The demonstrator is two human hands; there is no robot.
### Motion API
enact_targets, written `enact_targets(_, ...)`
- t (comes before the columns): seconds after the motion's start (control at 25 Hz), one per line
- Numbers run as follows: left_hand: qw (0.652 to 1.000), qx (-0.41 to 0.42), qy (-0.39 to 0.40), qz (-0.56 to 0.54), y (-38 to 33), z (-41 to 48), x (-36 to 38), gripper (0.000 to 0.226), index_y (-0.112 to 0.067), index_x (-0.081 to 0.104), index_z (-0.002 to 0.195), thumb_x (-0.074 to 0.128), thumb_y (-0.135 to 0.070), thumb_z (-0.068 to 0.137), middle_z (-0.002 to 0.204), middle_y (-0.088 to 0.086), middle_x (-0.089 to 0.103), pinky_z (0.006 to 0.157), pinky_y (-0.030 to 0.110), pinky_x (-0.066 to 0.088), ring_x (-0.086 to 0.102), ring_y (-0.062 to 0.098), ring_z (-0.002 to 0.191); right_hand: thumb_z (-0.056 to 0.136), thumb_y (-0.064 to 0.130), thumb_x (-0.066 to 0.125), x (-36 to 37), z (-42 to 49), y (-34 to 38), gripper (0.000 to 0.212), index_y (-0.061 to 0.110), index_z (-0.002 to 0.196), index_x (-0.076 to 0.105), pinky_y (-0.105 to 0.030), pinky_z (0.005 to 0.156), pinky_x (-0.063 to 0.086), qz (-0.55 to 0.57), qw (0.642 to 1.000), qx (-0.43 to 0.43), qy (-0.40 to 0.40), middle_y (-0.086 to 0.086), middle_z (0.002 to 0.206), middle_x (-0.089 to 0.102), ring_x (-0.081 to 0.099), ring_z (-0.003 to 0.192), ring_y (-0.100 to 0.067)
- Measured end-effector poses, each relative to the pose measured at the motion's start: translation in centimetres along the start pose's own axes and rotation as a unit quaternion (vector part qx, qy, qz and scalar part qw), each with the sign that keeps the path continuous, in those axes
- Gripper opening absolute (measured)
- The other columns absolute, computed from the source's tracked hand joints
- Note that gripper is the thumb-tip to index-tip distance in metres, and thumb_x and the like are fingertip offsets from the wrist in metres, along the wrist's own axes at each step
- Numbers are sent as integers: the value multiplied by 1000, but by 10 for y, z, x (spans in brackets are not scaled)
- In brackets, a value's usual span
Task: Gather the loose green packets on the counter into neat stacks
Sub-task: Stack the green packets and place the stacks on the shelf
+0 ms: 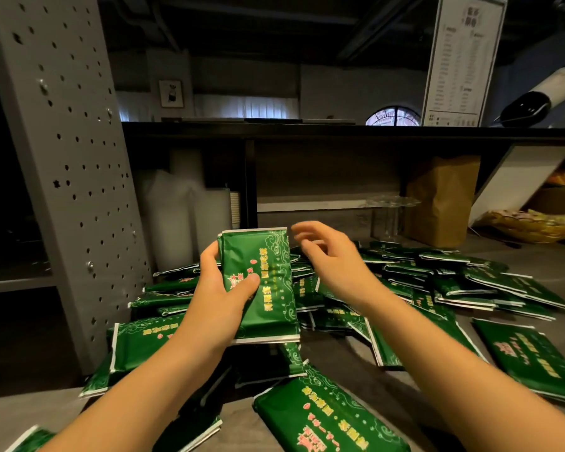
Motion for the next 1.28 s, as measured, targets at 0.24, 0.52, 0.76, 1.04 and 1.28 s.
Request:
enact_targets(0.24, 1000, -5, -11, -7, 2, 2, -4, 54, -32, 30, 134, 50, -3, 94, 102, -7, 63, 63, 21, 51, 66, 9, 81, 95, 26, 51, -16, 4, -86, 45, 16, 138, 44, -37, 102, 43, -347, 908, 118, 201, -7, 139, 51, 51, 122, -23)
enact_targets(0.52, 1000, -16, -13, -8, 3, 2, -4, 52, -34, 31, 130, 51, -4, 94, 105, -3, 63, 62, 22, 53, 67, 13, 84, 85, 41, 64, -9, -18, -115, 77, 20, 148, 26, -38, 106, 39, -291, 882, 207, 307, -3, 144, 41, 46, 126, -23)
enact_targets(0.76, 1000, -22, -16, -6, 4, 2, -5, 54, -32, 30, 134, 51, -4, 93, 104, -2, 63, 65, 25, 52, 67, 15, 84, 92, 30, 58, -11, -3, -103, 17, 17, 101, 62, -22, 62, 44, -267, 925, 142, 231, -2, 87, 61, 57, 73, -13)
enact_targets(1.04, 999, -32, -25, -12, 4, 0, -7, 53, -33, 31, 134, 51, -4, 93, 107, 1, 62, 63, 23, 51, 66, 15, 84, 91, 17, 60, -50, 14, -45, 13, 21, 103, 57, -25, 72, 51, -45, 999, -2, -12, 7, 94, 65, 63, 88, -8)
enact_targets(1.28, 998, -33, -44, 4, 5, 1, -12, 53, -32, 31, 133, 52, -6, 93, 110, 0, 60, 84, 38, 52, 63, 21, 97, 87, 11, 64, -28, 7, -23, 16, 18, 101, 59, -36, 81, 56, 202, 978, 44, -5, 1, 95, 69, 68, 91, -19)
Point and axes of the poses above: each hand's wrist, its own z-axis towards the middle knuckle, its own x-axis out of the palm, y = z × x, the point moved 10 cm from there along z, towards the middle knuckle
